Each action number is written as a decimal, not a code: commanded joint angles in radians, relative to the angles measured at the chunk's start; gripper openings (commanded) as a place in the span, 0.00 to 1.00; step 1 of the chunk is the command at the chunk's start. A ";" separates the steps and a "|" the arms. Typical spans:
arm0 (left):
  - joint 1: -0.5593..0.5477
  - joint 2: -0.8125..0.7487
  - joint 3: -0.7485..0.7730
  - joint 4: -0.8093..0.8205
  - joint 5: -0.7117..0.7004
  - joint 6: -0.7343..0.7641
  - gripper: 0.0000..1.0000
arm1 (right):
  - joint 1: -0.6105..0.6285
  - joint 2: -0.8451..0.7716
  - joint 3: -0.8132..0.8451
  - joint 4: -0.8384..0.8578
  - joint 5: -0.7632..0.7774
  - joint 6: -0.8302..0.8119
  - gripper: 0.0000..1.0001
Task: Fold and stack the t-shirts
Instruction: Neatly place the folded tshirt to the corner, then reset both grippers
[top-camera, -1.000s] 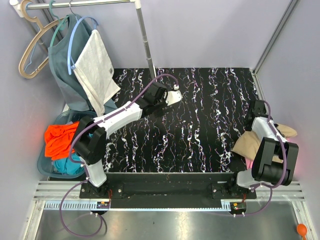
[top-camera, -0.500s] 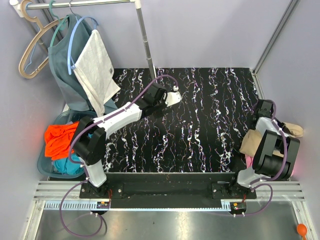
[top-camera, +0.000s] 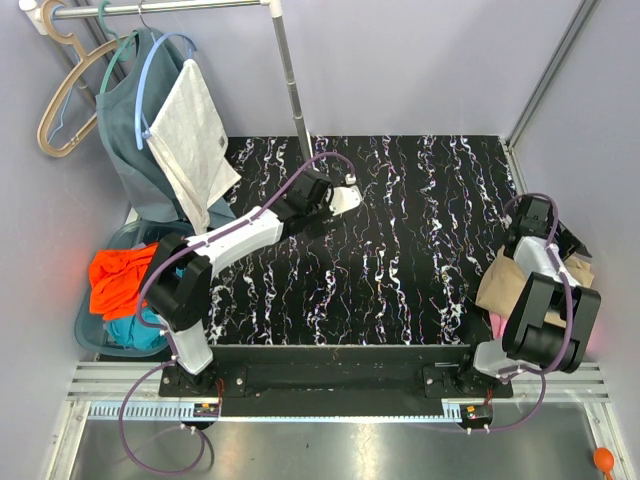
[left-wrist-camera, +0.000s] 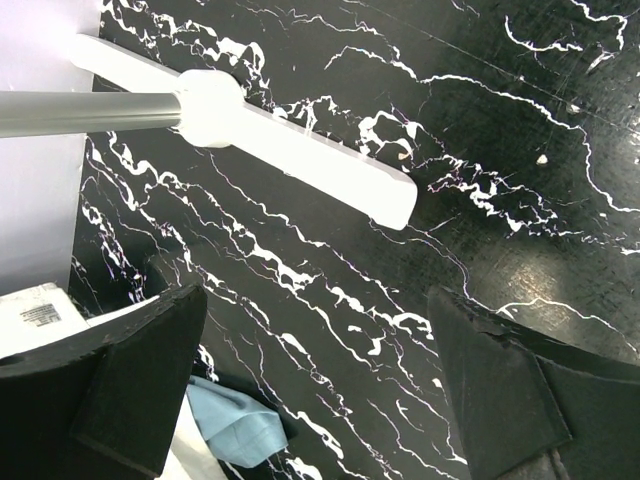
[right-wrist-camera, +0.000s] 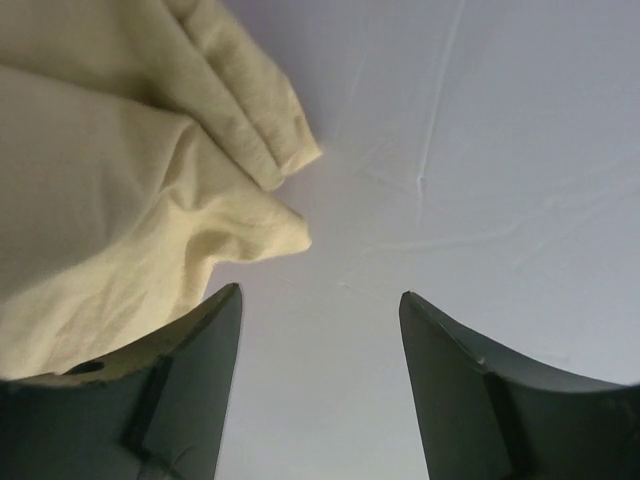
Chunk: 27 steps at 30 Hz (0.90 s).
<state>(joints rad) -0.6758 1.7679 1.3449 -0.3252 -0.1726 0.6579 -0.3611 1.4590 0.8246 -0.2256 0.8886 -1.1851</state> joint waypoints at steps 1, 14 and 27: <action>0.005 -0.053 -0.024 0.080 -0.007 -0.014 0.99 | 0.001 -0.086 0.091 -0.116 -0.245 0.149 0.71; 0.122 -0.087 -0.084 0.078 0.096 -0.285 0.99 | 0.002 -0.198 0.211 -0.187 -1.181 0.749 0.74; 0.176 -0.177 -0.076 0.130 -0.111 -0.497 0.99 | 0.273 -0.042 0.367 -0.169 -1.245 0.932 0.99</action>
<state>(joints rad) -0.4969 1.6470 1.2308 -0.2653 -0.1665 0.2577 -0.2008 1.3655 1.1351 -0.4164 -0.3584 -0.3252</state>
